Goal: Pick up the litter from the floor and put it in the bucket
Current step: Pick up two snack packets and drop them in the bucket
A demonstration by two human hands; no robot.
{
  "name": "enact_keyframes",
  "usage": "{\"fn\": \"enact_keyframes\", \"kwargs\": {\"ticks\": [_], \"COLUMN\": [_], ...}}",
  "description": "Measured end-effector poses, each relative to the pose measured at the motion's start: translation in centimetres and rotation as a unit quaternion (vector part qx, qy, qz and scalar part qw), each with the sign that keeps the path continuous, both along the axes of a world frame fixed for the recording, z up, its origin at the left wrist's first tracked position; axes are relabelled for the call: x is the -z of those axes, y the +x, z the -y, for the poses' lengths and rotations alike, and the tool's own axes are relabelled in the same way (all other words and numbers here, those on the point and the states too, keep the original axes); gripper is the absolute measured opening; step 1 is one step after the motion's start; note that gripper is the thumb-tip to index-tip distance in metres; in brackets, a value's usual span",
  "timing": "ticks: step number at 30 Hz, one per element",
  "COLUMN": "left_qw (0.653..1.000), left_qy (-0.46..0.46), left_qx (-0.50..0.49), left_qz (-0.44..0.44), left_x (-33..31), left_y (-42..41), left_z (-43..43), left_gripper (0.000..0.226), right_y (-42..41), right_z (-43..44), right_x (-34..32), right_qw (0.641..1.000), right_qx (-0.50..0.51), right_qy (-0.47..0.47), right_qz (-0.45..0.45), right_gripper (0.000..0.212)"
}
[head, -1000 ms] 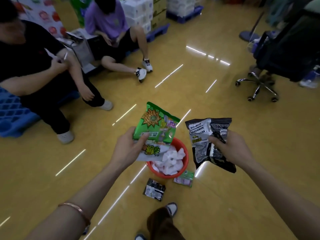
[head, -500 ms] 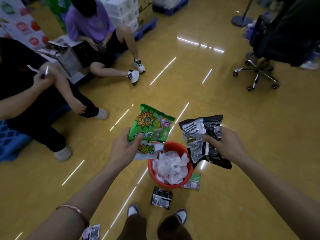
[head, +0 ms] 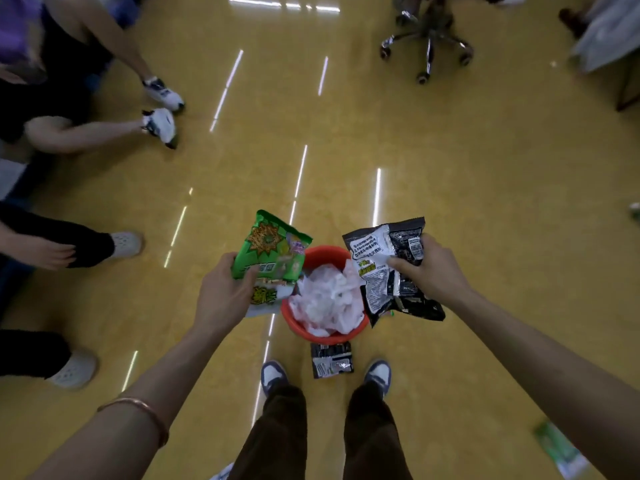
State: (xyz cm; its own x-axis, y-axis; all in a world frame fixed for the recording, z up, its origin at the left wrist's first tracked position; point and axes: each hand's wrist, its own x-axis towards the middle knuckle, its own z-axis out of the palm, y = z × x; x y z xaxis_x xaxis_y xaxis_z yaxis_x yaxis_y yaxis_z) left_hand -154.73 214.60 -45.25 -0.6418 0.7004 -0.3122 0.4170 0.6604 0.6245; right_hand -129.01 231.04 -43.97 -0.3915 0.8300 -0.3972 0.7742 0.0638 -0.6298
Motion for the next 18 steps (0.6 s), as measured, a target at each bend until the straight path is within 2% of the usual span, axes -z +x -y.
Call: {"fn": "enact_keyframes", "kwargs": {"ticks": [7, 10, 14, 18], "left_qw": [0.997, 0.994, 0.992, 0.982], "left_qy": [-0.038, -0.061, -0.049, -0.064], "left_qx": [0.07, 0.086, 0.107, 0.16], "left_qz": [-0.016, -0.037, -0.046, -0.074], "left_x": [11.1, 16.6, 24.3, 30.9], "left_y": [-2.7, -2.9, -2.8, -1.6], "left_z": [-2.3, -3.6, -5.1, -5.9], "left_gripper": [0.039, 0.039, 0.04, 0.042], "right_y": [-1.6, -2.5, -3.7, -4.2], "right_z": [0.5, -0.1, -0.9, -1.8], "right_x": [12.5, 18.0, 25.3, 31.8], "right_qw": [0.998, 0.995, 0.994, 0.993], "right_qx": [0.002, 0.011, 0.002, 0.021], "right_qy": [-0.051, -0.085, -0.103, -0.117], "right_qz": [0.037, 0.041, 0.029, 0.014], "right_gripper": [0.039, 0.047, 0.056, 0.057]}}
